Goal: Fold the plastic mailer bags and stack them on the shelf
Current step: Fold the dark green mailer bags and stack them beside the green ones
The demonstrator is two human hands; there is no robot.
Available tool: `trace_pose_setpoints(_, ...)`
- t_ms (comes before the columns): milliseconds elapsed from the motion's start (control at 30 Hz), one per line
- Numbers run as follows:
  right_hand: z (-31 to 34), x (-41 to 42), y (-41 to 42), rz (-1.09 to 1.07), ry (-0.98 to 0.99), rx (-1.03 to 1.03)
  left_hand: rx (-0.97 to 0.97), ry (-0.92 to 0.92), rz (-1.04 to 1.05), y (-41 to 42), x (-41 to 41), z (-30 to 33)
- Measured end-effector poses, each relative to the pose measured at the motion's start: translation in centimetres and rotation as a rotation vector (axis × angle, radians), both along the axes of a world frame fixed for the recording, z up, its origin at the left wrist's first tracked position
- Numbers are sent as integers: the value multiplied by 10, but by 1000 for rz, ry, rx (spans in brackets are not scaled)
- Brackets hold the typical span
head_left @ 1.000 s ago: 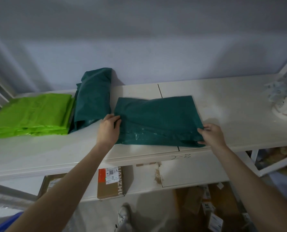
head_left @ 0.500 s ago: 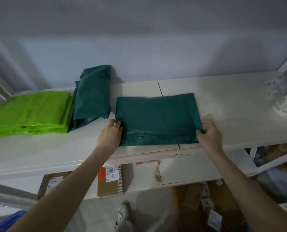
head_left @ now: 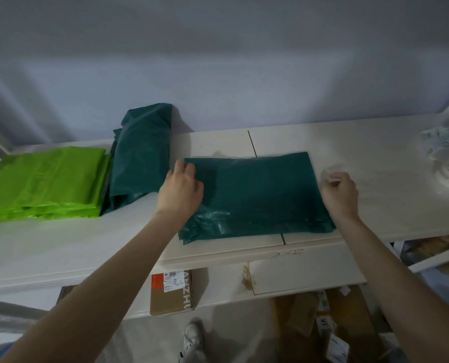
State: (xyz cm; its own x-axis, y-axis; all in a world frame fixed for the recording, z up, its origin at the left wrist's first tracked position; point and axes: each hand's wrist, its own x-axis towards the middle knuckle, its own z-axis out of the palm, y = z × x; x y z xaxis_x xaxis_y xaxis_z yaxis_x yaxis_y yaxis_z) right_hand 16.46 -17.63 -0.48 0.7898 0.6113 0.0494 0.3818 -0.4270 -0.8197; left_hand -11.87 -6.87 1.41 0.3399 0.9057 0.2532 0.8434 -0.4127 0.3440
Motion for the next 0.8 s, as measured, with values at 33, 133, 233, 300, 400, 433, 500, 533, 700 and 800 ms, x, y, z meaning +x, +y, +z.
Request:
trace_pose_setpoints(33,4,1,9,20,23,1,25,-26,-7,7,6,3)
trace_pose_setpoints(133,11,3,39,48,113,-19,-50,-137,73,32,20,6)
trace_pose_setpoints(233,14,6,67,54,190,-46,-296,-222,194,55,30,4)
trace_pose_setpoints(300,12,10,80,55,257,-53,-465,-303,295,69,33,0)
trace_pose_setpoints(400,11,16,92,21,331,-34,-608,-467,445,85,36,-8)
trace_pose_setpoints(433,11,18,95,13,343,-26,-645,-545,467,86,37,-12)
trace_pose_setpoints(500,13,20,96,-9,354,-20,-685,-685,492,86,39,-17)
trace_pose_setpoints(533,13,22,97,-22,360,-17,-683,-738,515,86,40,-19)
trace_pose_setpoints(700,11,30,97,-28,488,-38,-608,-907,577,88,45,-25)
trace_pose_setpoints(800,10,34,96,-46,520,-35,-585,-951,577,88,46,-26)
